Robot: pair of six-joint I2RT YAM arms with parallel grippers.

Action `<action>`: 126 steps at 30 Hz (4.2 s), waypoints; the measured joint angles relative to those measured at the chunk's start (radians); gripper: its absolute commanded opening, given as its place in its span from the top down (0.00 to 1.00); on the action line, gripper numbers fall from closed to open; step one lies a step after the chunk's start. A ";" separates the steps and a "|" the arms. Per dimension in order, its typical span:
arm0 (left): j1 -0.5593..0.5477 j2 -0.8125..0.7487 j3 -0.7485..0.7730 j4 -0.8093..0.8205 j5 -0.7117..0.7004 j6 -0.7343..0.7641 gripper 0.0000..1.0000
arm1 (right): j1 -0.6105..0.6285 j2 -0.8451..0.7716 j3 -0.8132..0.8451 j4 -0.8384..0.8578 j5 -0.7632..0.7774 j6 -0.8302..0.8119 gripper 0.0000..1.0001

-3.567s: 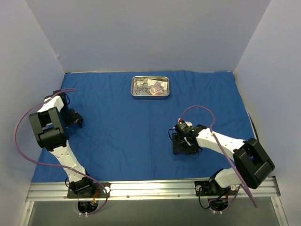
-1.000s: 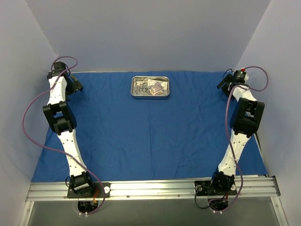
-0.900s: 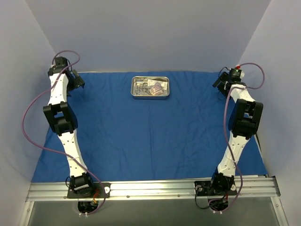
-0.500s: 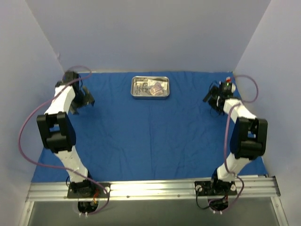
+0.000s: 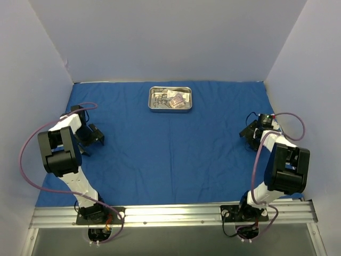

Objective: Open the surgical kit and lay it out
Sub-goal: Smooth out the surgical kit at the center of the board, then move the container from the surgical kit.

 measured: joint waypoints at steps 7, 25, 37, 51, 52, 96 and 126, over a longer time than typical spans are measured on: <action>0.056 -0.003 -0.017 0.005 0.008 -0.041 0.05 | -0.103 -0.048 -0.054 -0.006 0.015 0.033 0.37; 0.187 -0.038 0.040 -0.084 -0.084 -0.103 0.06 | -0.261 -0.200 -0.047 -0.277 0.138 0.031 0.34; -0.250 0.068 0.578 -0.108 -0.180 0.020 0.06 | 0.145 -0.098 0.234 -0.195 0.100 -0.113 0.34; -0.492 0.550 1.177 -0.097 -0.156 0.109 0.08 | 0.418 0.065 0.274 -0.149 0.005 -0.177 0.35; -0.509 0.587 1.213 -0.090 -0.152 0.113 0.10 | 0.433 0.074 0.276 -0.147 -0.001 -0.177 0.34; -0.525 0.507 0.761 0.179 -0.163 0.036 0.98 | 0.508 0.116 0.282 -0.123 -0.034 -0.200 0.34; -0.247 -0.158 -0.146 0.079 -0.485 -0.799 0.94 | 0.508 0.177 0.311 -0.111 -0.094 -0.256 0.34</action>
